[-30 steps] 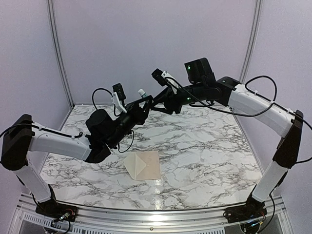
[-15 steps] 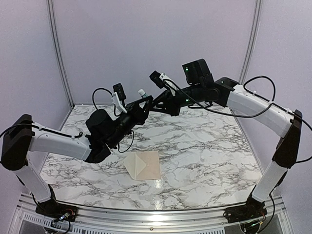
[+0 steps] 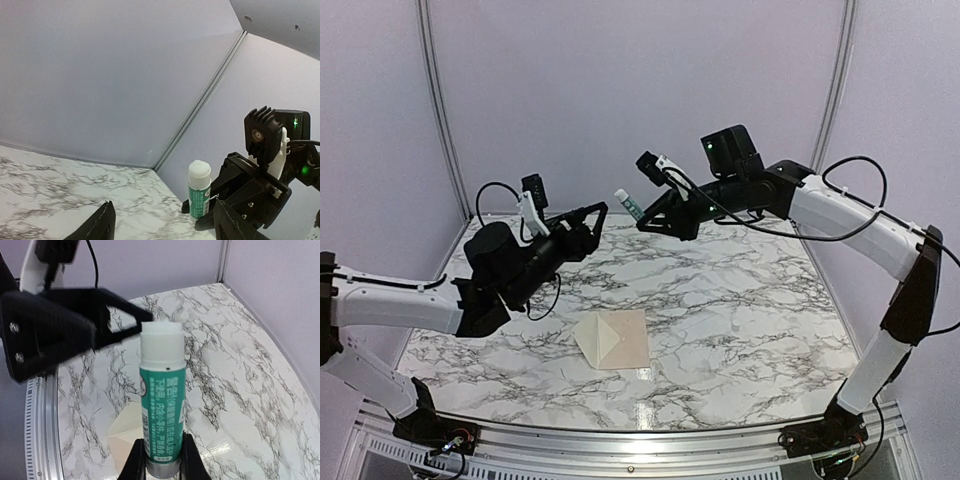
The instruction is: Place the letter into the envelope and seal it
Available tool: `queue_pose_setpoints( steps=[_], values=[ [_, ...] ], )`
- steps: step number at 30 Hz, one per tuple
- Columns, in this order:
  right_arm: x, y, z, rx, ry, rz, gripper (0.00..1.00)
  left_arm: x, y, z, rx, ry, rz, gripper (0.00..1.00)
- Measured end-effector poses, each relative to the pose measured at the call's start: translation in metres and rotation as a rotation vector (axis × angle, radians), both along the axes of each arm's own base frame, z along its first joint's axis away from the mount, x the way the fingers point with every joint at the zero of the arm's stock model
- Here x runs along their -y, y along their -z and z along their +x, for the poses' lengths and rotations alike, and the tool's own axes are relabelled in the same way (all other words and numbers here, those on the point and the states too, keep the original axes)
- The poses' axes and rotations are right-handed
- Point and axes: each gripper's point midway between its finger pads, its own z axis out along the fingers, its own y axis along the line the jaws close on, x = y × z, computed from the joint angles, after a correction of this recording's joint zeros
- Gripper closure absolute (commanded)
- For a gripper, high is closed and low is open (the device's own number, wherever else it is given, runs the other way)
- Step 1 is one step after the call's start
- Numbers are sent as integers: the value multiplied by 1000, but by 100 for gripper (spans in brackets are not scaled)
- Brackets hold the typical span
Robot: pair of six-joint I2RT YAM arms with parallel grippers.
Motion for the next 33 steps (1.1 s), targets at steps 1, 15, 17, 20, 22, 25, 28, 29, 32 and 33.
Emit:
queue_pose_setpoints(
  steps=[1,15,17,20,22,25,28,29,32,33],
  values=[
    [4,4,2,-7,4,-8,99,-10,-3,-2,5,-22,33,32],
    [19,69,-47,-331,-185,-70,98,12,-39,-52,493,54,1136,34],
    [18,75,-54,-381,-213,-67,98,22,-23,-64,578,89,1289,35],
    [15,84,-64,-458,-253,-58,98,34,11,-76,694,154,1528,36],
    [14,85,-69,-499,-275,-46,98,38,30,-80,763,183,1663,37],
    [13,85,-76,-550,-305,-28,97,39,45,-80,853,193,1807,38],
    [11,80,-83,-578,-331,-9,97,37,49,-80,914,189,1891,41],
    [11,79,-85,-587,-339,-3,97,37,50,-79,932,186,1915,42],
    [10,77,-90,-618,-356,12,97,37,52,-79,979,181,1980,47],
    [11,78,-91,-630,-361,15,97,37,54,-79,993,180,2001,48]
  ],
)
